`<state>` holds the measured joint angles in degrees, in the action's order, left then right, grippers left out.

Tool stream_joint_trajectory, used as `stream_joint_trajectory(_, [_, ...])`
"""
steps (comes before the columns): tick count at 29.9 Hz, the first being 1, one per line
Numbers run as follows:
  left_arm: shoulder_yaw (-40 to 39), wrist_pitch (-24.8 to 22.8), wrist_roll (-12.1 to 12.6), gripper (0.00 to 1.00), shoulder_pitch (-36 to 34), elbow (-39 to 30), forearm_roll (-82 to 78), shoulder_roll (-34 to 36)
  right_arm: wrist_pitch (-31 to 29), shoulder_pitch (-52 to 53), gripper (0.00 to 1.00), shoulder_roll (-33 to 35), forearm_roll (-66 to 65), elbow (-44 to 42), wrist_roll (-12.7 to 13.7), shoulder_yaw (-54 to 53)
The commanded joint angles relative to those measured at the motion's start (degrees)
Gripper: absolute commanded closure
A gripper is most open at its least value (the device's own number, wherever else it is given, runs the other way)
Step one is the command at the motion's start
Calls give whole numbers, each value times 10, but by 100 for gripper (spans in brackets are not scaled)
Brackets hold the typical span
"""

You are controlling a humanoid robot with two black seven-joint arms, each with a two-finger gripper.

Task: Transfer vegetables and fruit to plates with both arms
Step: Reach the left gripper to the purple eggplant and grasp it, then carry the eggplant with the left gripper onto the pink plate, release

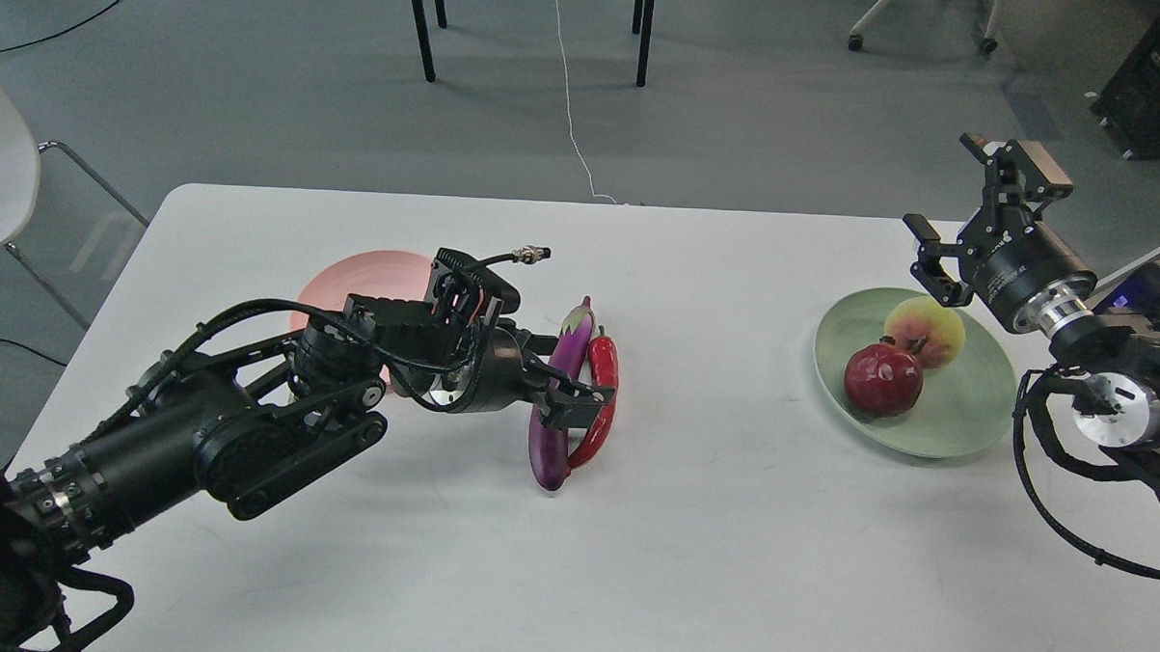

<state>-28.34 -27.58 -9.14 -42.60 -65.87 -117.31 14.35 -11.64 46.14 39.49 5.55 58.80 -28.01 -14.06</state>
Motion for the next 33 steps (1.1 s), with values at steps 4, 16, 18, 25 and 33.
stream_joint_trajectory(4, [5,0,16,1,2,25,4,-10,-12,2,2,-6,-1,-1,0,0])
stream_joint_trajectory(16, [27,2,15,5,4,68,5,-21,-12,-1,2,-1,0,0,0,0])
stream_joint_trajectory(18, [30,0,14,14,4,68,6,-20,-10,-1,2,-2,0,0,0,0])
stream_joint_trajectory(25, [33,-4,20,77,1,68,3,-19,-9,-1,2,-3,-1,-1,0,0])
stream_joint_trajectory(33, [32,-4,33,86,-6,67,7,-19,-8,-1,2,-4,-2,-1,0,3])
